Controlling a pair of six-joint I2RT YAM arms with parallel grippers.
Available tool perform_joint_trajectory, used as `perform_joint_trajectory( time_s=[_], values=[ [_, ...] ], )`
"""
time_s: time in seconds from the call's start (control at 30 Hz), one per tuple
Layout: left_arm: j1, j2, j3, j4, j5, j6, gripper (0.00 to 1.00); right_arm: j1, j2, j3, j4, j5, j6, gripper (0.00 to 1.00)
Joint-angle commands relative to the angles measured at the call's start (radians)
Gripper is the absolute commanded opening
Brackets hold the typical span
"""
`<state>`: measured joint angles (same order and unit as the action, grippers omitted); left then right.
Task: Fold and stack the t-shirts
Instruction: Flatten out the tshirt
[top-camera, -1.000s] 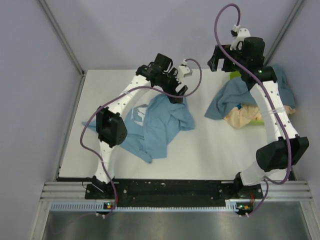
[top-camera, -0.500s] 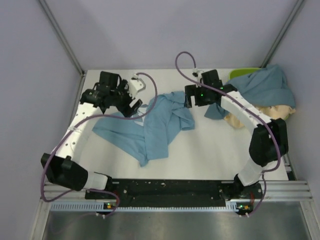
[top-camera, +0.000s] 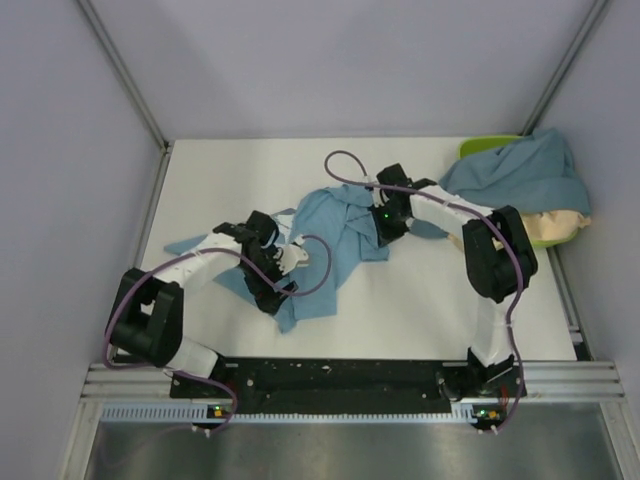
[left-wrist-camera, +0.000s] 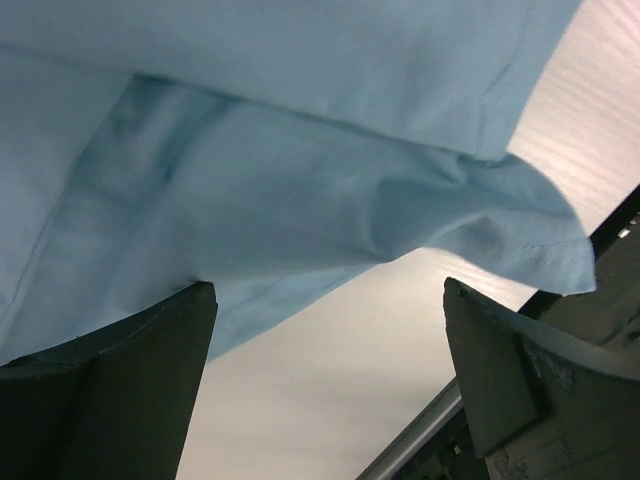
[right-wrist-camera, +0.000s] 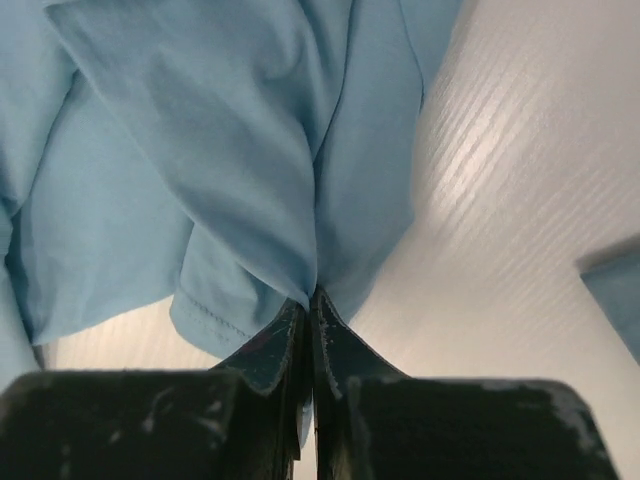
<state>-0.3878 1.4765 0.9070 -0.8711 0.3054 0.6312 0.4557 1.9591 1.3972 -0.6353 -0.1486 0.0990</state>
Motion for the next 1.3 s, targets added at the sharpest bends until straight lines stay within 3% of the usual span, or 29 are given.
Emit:
perform_joint_trajectory(
  time_s=[0.0,0.1,0.23,0.47,0.5,0.6,0.7,0.77,0.93,1.07,1.27],
  values=[
    [-0.104,0.007,0.004,0.034,0.081,-0.007,0.99,0.009,-0.185,0.068,-0.058,0.0,-0.012,0.0],
    [-0.17,0.015,0.035,-0.019,0.142,0.005,0.99,-0.012,-0.296,0.14,-0.066,-0.008,0.004,0.0],
    [-0.267,0.039,0.021,-0.002,0.11,0.012,0.99,-0.054,-0.37,0.236,-0.064,-0.02,0.036,0.0],
    [-0.393,0.243,0.006,0.035,0.104,0.027,0.98,-0.063,-0.39,0.313,-0.066,0.004,0.042,0.0],
    [-0.401,0.266,0.0,0.05,0.056,0.019,0.85,-0.066,-0.396,0.319,-0.066,0.02,0.039,0.0],
    [-0.392,0.304,0.041,0.023,-0.035,-0.017,0.0,-0.097,-0.436,0.35,-0.064,0.047,0.044,0.0],
    [-0.332,0.191,0.098,0.023,-0.231,-0.041,0.0,-0.143,-0.508,0.388,-0.064,0.093,0.045,0.0],
    [-0.226,0.086,0.197,-0.009,-0.328,-0.05,0.0,-0.184,-0.564,0.425,-0.063,0.122,0.045,0.0],
    [0.068,-0.106,0.625,-0.181,-0.264,-0.042,0.0,-0.229,-0.721,0.497,-0.055,0.285,-0.004,0.0],
    [0.219,-0.208,0.838,-0.279,-0.157,-0.019,0.0,-0.229,-0.822,0.499,-0.035,0.339,-0.034,0.0],
    [0.351,-0.237,0.935,-0.29,-0.175,-0.033,0.0,-0.23,-0.855,0.493,-0.029,0.366,-0.07,0.0]
  ],
)
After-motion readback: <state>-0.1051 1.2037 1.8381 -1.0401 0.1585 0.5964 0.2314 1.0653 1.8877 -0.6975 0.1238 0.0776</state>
